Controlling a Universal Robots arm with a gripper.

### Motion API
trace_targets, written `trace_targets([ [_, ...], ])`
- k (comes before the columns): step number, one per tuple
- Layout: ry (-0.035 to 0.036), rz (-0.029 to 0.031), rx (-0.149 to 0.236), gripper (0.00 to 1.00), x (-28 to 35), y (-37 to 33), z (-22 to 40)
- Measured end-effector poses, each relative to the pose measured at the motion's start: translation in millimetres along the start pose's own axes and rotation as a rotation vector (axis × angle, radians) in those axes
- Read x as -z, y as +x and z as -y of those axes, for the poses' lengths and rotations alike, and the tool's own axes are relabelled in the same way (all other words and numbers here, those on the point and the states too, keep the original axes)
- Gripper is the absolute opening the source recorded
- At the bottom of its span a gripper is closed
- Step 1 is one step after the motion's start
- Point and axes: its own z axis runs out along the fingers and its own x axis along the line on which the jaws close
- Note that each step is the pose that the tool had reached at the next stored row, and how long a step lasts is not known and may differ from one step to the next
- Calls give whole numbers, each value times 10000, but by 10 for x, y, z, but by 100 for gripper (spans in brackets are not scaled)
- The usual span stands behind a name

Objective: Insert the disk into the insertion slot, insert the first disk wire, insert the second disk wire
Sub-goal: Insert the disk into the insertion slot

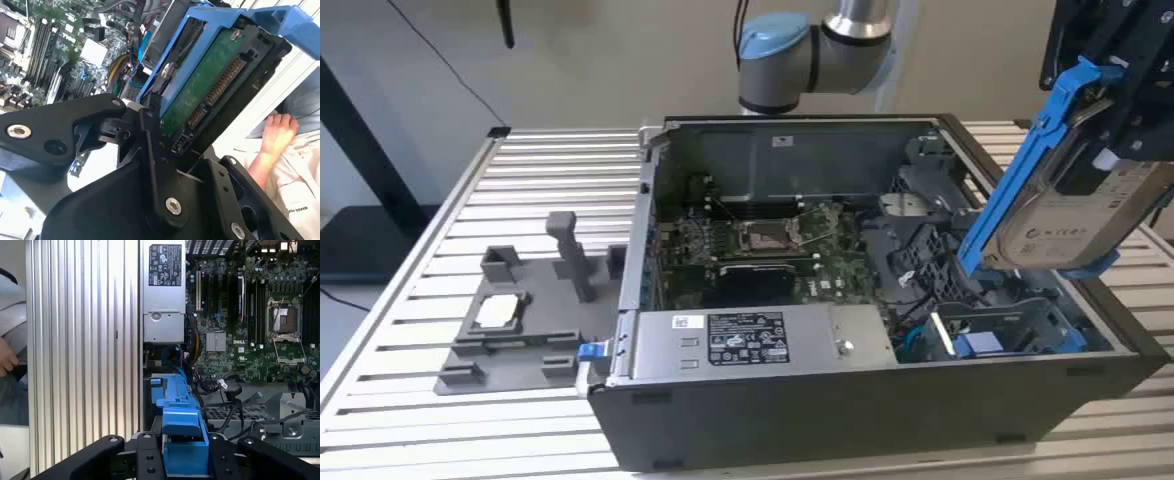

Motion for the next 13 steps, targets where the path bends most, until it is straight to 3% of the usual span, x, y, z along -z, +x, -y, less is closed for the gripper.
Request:
trace_targets([
  [13,0,0,8,33,-1,-1,0],
])
